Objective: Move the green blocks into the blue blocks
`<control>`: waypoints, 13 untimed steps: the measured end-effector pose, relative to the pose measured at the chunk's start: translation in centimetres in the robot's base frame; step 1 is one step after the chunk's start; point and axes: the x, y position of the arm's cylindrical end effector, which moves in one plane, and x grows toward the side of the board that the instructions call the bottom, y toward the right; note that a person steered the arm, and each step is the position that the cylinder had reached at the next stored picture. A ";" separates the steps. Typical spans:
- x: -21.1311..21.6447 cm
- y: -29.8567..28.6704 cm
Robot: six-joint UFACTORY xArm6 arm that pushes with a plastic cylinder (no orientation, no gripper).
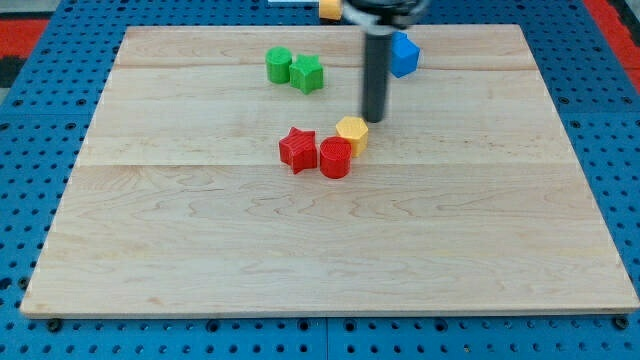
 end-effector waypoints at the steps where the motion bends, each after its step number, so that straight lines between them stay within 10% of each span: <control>1: 3.0 -1.3; 4: -3.0 -19.0; 7: -7.7 -1.9; 11: -6.9 3.8; 13: -5.3 -13.3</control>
